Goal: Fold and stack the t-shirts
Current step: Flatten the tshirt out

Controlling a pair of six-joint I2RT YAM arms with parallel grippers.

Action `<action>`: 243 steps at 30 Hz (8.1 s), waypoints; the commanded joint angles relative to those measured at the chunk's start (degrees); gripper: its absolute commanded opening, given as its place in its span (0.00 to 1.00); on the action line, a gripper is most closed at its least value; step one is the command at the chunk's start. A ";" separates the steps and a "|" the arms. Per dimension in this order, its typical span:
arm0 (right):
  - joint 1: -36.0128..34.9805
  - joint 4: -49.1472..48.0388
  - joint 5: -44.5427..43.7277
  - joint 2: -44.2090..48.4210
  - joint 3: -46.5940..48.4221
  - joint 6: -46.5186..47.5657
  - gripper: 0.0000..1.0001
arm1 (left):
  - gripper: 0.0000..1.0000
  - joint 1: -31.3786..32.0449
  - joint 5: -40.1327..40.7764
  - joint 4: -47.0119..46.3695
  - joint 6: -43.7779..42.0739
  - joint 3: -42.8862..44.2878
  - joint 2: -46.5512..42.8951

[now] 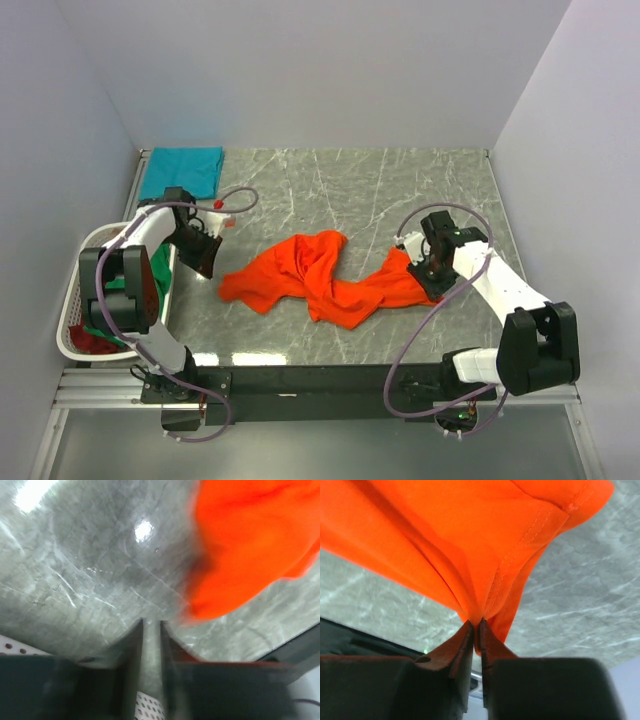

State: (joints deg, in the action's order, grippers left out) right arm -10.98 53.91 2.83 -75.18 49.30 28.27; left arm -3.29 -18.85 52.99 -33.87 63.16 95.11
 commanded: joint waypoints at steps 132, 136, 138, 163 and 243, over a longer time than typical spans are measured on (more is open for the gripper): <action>-24.78 -14.01 -2.74 31.85 -21.26 27.89 0.00 | 0.00 19.90 5.32 1.68 -12.28 -24.39 -39.40; -25.14 -13.13 -3.87 31.58 -21.53 27.45 0.00 | 0.00 20.25 5.67 1.24 -12.89 -24.57 -38.16; -25.05 -13.57 -4.50 31.41 -20.91 26.14 0.00 | 0.00 20.25 5.67 0.97 -13.24 -24.13 -38.25; -37.86 -29.74 3.85 10.41 8.09 30.18 0.04 | 0.07 19.29 -8.13 16.09 -26.96 -14.65 -45.54; 10.71 -9.17 20.53 -37.87 63.03 -21.76 0.00 | 0.00 28.79 -4.89 -9.24 -1.12 27.85 5.79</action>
State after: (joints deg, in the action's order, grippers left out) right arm -1.13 47.05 17.82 -121.45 112.84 9.06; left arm 27.83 -26.79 40.27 -36.40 82.26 104.44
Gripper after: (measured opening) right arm 0.007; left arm 0.022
